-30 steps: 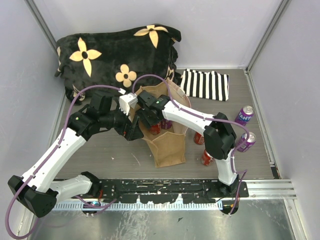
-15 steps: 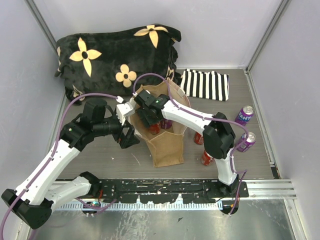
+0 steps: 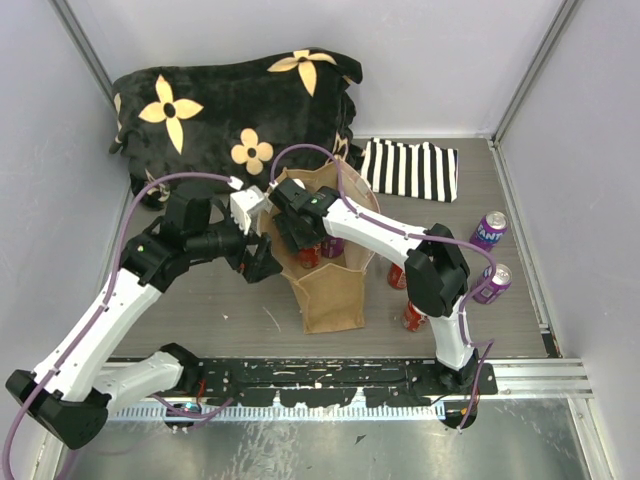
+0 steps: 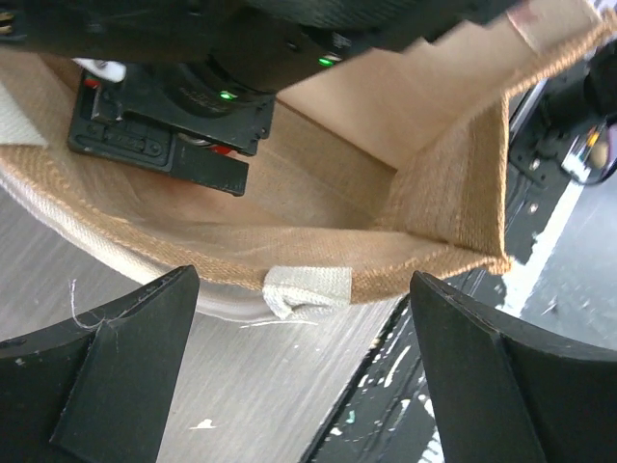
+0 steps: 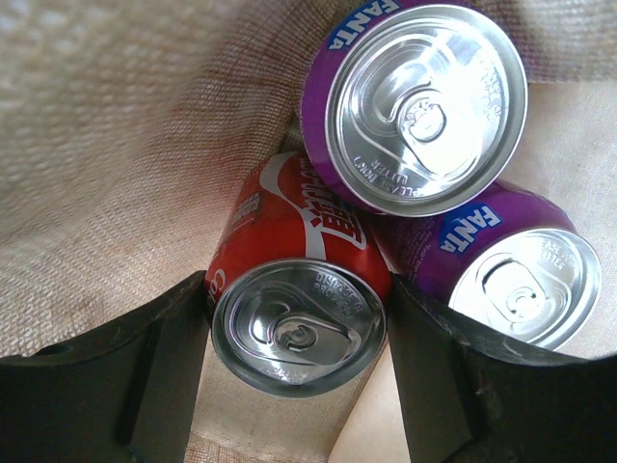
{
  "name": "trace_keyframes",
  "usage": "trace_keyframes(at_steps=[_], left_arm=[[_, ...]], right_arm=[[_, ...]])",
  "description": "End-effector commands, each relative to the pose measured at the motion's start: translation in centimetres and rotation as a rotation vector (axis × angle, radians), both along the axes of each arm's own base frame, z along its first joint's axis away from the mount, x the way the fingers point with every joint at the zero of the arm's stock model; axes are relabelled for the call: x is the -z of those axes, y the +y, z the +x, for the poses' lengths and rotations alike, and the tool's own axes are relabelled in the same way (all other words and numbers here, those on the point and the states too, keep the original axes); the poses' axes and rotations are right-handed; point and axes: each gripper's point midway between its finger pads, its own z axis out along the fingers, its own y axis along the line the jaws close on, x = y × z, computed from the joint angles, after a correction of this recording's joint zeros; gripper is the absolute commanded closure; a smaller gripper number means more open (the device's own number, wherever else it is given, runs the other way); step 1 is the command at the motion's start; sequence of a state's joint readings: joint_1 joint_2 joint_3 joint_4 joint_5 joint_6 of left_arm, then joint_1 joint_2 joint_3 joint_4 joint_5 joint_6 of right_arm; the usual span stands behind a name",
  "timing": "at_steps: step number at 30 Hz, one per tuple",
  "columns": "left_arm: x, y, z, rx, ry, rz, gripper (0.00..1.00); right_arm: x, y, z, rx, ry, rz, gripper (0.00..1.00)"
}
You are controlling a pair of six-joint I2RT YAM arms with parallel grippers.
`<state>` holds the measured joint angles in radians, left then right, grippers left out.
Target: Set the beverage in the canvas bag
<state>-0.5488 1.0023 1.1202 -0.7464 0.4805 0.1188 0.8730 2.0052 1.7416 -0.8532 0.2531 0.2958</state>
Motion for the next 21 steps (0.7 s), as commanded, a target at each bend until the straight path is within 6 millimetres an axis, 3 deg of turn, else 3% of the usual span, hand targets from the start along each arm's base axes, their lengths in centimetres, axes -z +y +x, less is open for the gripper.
trace_keyframes(at_steps=[1,8,21], left_arm=[[-1.9,-0.2,0.8,-0.170,0.160,-0.119,0.02],[-0.1,-0.8,0.0,-0.173,0.276,-0.131,0.02],[4.6,-0.1,-3.0,0.022,0.109,0.075,0.02]], right_arm=[[-1.3,1.1,1.3,0.044,-0.048,0.069,0.78],[-1.1,1.3,1.3,0.040,-0.043,0.072,0.77],[-0.6,1.4,1.2,0.046,-0.030,0.072,0.77]])
